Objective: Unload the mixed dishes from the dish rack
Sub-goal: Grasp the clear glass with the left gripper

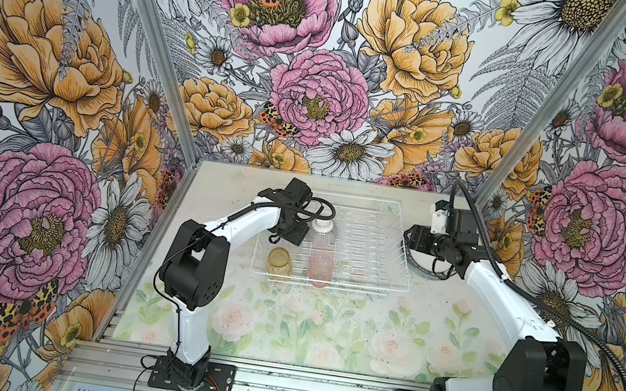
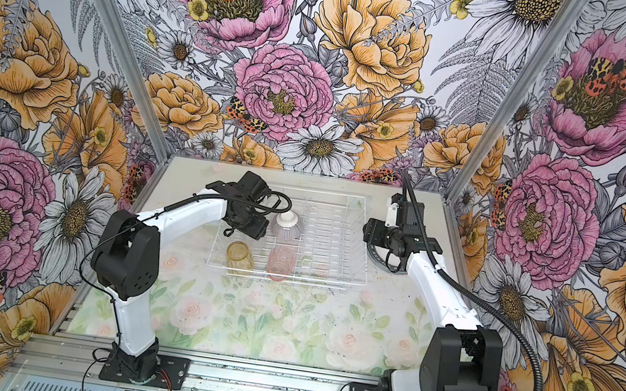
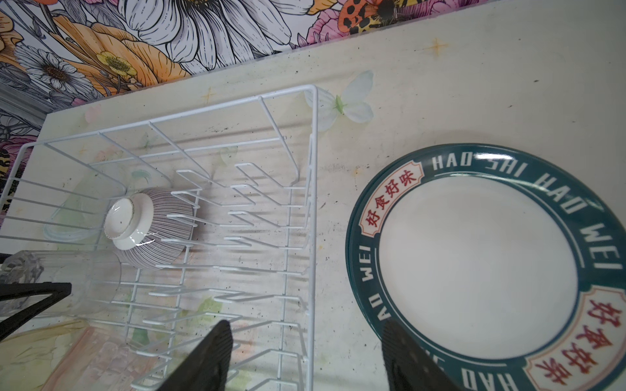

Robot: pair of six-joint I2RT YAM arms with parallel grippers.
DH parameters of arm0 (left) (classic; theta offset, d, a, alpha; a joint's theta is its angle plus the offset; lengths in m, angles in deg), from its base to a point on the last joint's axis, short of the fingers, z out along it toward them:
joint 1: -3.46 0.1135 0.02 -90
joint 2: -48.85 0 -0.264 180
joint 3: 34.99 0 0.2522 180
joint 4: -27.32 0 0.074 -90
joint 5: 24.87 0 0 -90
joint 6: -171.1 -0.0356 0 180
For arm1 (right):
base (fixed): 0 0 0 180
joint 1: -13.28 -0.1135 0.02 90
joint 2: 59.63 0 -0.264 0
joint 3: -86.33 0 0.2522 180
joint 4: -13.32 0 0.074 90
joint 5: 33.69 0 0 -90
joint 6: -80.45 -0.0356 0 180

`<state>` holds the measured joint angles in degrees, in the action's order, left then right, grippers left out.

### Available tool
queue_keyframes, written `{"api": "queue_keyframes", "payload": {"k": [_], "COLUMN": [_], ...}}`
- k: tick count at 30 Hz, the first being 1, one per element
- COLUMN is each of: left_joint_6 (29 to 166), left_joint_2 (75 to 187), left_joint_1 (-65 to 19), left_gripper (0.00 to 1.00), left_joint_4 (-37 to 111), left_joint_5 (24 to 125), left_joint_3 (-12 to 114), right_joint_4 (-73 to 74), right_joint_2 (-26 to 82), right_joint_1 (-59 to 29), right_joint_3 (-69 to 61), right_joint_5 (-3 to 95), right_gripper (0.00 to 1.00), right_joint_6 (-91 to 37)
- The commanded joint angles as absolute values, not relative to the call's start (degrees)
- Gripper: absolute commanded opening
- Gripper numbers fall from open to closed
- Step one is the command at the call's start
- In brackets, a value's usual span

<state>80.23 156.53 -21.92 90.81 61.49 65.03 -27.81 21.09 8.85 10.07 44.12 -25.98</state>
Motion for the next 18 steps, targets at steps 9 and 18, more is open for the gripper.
{"api": "queue_keyframes", "payload": {"k": [9, 18], "left_joint_6": [80.2, 80.1], "left_joint_2": [155.8, 153.7], "left_joint_1": [-21.1, -20.3], "left_gripper": [0.45, 0.33], "left_joint_4": [91.7, 90.9], "left_joint_5": [62.8, 66.4], "left_joint_3": [66.6, 66.7], "right_joint_4": [-26.1, -26.0], "right_joint_2": [21.0, 18.4], "right_joint_1": [9.0, 8.6], "right_joint_3": [10.5, 11.9], "right_joint_5": [40.8, 38.7], "right_gripper": [0.71, 0.71], "right_joint_6": [-26.3, -26.4]}}
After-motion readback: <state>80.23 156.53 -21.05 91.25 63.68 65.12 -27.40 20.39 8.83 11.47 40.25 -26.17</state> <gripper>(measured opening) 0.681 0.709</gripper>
